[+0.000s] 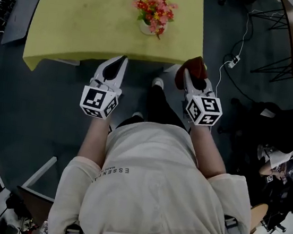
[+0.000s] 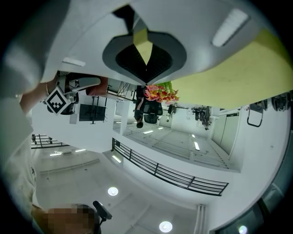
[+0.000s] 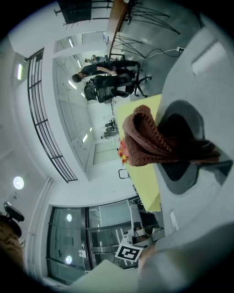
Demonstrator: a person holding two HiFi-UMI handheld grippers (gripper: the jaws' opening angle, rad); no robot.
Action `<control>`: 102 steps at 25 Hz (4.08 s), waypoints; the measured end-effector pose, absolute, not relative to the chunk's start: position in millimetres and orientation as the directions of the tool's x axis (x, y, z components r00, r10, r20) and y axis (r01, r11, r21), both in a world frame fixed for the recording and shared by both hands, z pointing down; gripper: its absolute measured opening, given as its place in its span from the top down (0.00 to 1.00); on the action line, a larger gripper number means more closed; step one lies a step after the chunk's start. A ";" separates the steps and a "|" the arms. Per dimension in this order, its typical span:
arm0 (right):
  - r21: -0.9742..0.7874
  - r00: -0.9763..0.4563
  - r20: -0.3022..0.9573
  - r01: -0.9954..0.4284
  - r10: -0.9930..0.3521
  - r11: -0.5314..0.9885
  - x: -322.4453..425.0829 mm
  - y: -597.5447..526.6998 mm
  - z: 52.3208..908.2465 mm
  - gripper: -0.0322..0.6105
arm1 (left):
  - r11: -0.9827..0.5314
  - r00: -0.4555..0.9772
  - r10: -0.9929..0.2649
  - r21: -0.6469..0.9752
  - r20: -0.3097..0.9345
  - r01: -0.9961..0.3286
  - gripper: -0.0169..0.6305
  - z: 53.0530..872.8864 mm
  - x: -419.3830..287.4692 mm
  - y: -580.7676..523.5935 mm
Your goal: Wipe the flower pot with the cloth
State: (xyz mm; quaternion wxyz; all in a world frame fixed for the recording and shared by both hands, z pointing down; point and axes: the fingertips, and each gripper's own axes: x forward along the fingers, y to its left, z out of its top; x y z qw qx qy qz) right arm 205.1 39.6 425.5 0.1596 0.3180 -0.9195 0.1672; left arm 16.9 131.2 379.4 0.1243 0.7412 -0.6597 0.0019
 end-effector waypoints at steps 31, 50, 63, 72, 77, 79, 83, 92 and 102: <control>-0.398 -0.833 0.551 -0.199 0.059 0.895 17.9 15.6 519.9 0.86 | -0.308 0.367 -0.845 0.207 0.389 -0.929 0.95 472.1 -20.6 -42.3; -0.387 -0.779 0.626 -0.334 -0.021 0.860 34.5 -32.8 545.4 0.86 | -0.364 0.455 -0.804 0.290 0.381 -0.885 0.95 489.2 -19.1 -47.9; -0.303 -0.702 0.685 -0.519 -0.195 0.799 93.4 -118.4 549.0 0.86 | -0.303 0.373 -0.831 0.226 0.414 -0.926 0.95 486.5 -23.2 -47.0; -0.260 -0.757 0.653 -0.252 -0.022 0.932 27.8 -156.7 540.2 0.86 | -0.210 0.330 -0.845 0.306 0.421 -0.929 0.95 489.0 -13.2 -48.2; -0.321 -0.767 0.640 -0.224 0.036 0.920 26.0 -150.4 547.5 0.86 | -0.236 0.327 -0.842 0.252 0.430 -0.939 0.95 491.0 -19.2 -56.1; -0.323 -0.768 0.639 -0.215 0.045 0.922 28.7 -144.6 547.3 0.86 | -0.236 0.326 -0.844 0.252 0.426 -0.939 0.95 490.6 -21.3 -58.4; -0.310 -0.753 0.657 -0.209 0.051 0.927 36.9 -128.0 546.6 0.86 | -0.230 0.324 -0.854 0.262 0.407 -0.937 0.95 491.5 -27.0 -61.3; -0.344 -0.743 0.665 -0.213 0.076 0.915 55.9 -89.8 544.5 0.86 | -0.230 0.325 -0.853 0.266 0.408 -0.936 0.95 489.1 -26.4 -59.2; -0.328 -0.739 0.671 -0.211 0.069 0.921 76.9 -72.9 536.9 0.86 | -0.280 0.388 -0.837 0.307 0.385 -0.910 0.95 490.0 -23.9 -57.0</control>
